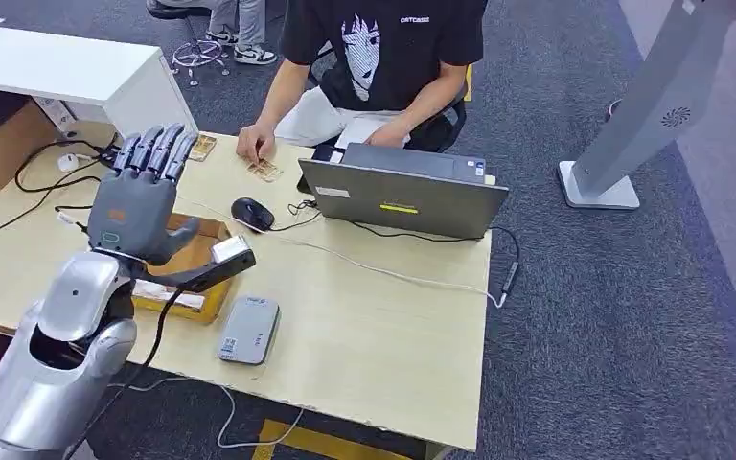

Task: Pass the card to the sensor for recognition and then transmit it.

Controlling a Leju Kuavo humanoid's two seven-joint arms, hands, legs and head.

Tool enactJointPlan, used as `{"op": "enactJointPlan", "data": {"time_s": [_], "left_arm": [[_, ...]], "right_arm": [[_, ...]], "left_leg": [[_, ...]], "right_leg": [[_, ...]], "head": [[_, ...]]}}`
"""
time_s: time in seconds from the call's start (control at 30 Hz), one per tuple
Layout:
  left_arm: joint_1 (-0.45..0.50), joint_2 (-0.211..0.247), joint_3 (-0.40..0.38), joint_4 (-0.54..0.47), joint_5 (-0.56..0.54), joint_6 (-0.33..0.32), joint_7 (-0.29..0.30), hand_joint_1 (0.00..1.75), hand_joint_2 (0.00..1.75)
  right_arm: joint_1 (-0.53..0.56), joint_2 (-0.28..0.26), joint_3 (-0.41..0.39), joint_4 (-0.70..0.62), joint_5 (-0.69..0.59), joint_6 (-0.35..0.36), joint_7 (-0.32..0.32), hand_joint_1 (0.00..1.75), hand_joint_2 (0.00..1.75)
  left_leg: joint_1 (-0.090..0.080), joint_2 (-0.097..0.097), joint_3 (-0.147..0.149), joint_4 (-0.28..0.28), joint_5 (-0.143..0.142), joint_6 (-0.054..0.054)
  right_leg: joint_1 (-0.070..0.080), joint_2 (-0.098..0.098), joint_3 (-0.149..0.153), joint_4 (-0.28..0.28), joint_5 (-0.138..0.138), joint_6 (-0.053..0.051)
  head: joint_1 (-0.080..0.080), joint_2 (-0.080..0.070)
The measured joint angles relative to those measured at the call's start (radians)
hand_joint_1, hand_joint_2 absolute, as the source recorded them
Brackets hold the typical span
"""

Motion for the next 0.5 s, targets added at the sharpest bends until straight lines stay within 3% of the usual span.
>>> {"op": "enactJointPlan", "data": {"time_s": [0.3,0.4,0.5], "left_arm": [[0.176,0.115,-0.005,-0.116,0.016,-0.014,0.017,0.0,1.75],[0.28,0.12,0.021,-0.148,0.034,0.012,0.011,0.0,1.75],[0.345,0.124,0.041,-0.165,0.034,0.034,0.009,0.0,1.75]], "right_arm": [[0.001,0.0,0.04,-0.003,-0.157,0.0,0.082,0.0,1.75],[0.019,0.0,0.094,-0.042,-0.274,0.0,0.157,0.0,1.75],[0.05,0.0,0.16,-0.082,-0.328,0.0,0.188,0.0,1.75]], "left_leg": [[0.0,0.0,0.0,-0.001,0.0,0.0],[0.0,0.002,0.001,0.0,-0.001,0.0],[0.0,0.0,-0.001,0.0,-0.001,0.0]], "right_leg": [[0.0,0.0,0.0,0.0,-0.001,0.0],[-0.001,0.002,-0.003,0.0,-0.001,0.0],[-0.001,-0.001,-0.003,-0.001,-0.001,0.0]], "head": [[0.0,0.0],[0.0,0.0],[0.0,0.0]]}}
